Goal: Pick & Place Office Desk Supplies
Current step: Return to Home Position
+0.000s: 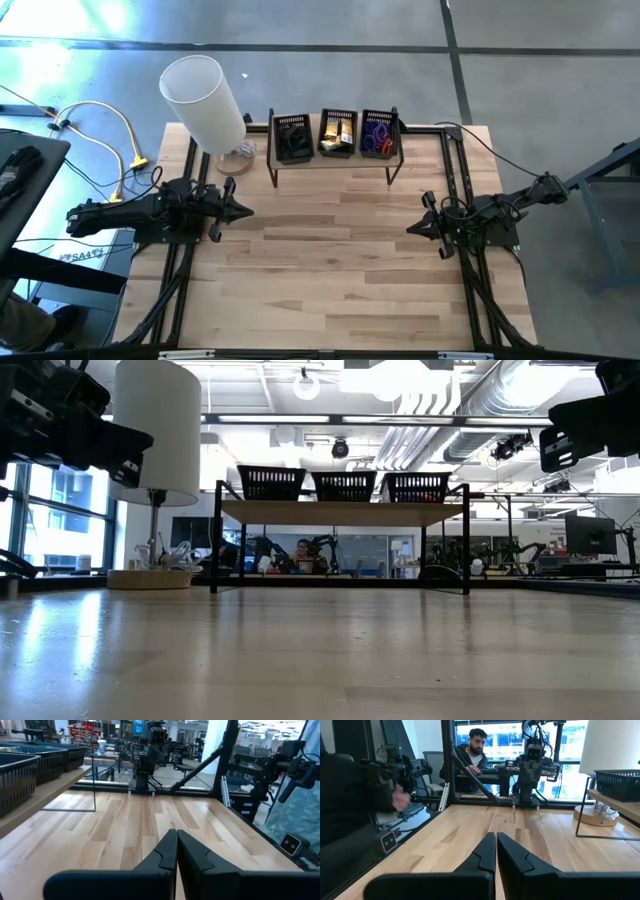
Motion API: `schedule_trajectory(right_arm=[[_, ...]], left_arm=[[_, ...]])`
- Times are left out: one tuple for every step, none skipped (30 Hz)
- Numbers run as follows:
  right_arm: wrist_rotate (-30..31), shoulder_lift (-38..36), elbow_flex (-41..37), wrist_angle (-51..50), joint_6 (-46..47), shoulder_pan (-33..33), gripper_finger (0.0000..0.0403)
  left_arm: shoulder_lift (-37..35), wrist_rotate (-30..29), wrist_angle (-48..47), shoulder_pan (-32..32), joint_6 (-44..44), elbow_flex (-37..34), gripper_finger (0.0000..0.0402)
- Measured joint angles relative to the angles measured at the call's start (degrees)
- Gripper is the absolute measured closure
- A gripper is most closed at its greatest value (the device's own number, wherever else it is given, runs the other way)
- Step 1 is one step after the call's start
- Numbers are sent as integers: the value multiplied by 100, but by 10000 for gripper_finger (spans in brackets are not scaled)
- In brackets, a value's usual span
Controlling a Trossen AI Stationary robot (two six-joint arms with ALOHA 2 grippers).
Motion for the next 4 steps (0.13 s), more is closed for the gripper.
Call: schedule_trajectory(right_arm=[[0, 0, 0, 0, 0, 0, 399], [0, 0, 0, 0, 0, 0, 399], [0, 0, 0, 0, 0, 0, 400], [0, 0, 0, 0, 0, 0, 399]], left_arm=[[0, -2, 9, 0, -13, 0, 401], [0, -2, 26, 0, -33, 0, 401], [0, -2, 28, 0, -43, 0, 401], [0, -4, 29, 0, -43, -2, 401]])
